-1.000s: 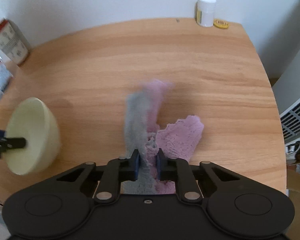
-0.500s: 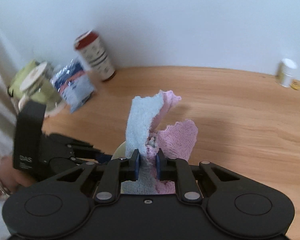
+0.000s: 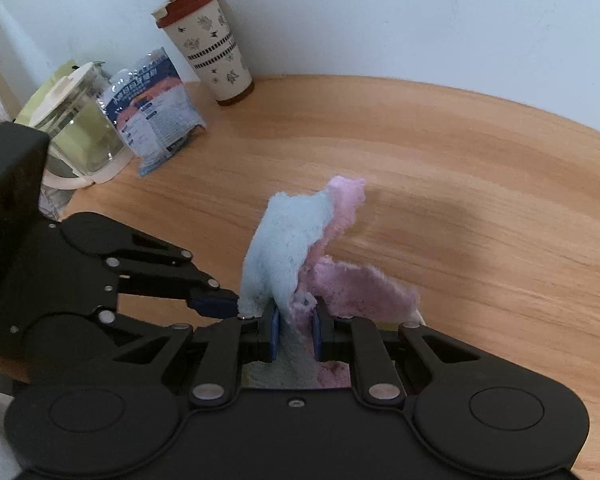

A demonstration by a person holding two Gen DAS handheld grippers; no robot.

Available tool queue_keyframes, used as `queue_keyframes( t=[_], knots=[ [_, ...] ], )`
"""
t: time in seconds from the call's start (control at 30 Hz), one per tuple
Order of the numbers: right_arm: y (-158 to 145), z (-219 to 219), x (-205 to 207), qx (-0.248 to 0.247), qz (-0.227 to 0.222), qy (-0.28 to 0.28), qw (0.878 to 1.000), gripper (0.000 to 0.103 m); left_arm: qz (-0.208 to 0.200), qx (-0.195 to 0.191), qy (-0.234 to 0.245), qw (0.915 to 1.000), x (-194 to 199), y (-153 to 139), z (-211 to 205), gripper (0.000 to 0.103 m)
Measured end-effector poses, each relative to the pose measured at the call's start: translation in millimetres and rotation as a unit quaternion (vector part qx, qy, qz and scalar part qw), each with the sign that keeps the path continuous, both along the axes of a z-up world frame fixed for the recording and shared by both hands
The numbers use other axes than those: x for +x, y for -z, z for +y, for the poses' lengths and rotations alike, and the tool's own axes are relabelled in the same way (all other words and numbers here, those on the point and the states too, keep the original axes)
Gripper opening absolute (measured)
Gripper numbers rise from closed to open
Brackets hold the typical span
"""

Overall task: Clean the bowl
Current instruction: 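Lower the cloth into the bowl with the right gripper while the left gripper grips the bowl rim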

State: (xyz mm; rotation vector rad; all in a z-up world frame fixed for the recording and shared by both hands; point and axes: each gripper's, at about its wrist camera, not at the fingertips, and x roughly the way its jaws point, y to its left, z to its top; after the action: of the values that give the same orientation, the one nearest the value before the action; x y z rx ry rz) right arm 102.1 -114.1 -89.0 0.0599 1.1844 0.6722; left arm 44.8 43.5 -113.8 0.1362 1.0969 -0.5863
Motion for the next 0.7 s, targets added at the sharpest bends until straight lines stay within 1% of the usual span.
queue_keyframes(
  t=[0.07,0.13,0.23,0.5,0.7],
  knots=[
    [2,2,1,-0.006,0.001,-0.003,1.0,0.017,-0.002,0.004,0.011,0.9999,-1,-1,-1,0.017],
    [5,2,3,-0.01,0.006,0.002,1.0,0.017,-0.013,0.006,0.022,0.9997,-4,0,-1,0.017],
    [10,1,5,-0.018,0.011,0.01,1.0,0.017,-0.015,0.008,0.027,0.9995,-6,1,-2,0.017],
    [25,4,4,-0.057,0.026,0.008,0.998,0.017,-0.018,0.012,0.031,0.9993,-10,3,-3,0.018],
    [27,8,4,-0.08,0.034,0.008,0.996,0.016,-0.019,0.007,0.034,0.9992,-6,8,-8,0.02]
  ],
)
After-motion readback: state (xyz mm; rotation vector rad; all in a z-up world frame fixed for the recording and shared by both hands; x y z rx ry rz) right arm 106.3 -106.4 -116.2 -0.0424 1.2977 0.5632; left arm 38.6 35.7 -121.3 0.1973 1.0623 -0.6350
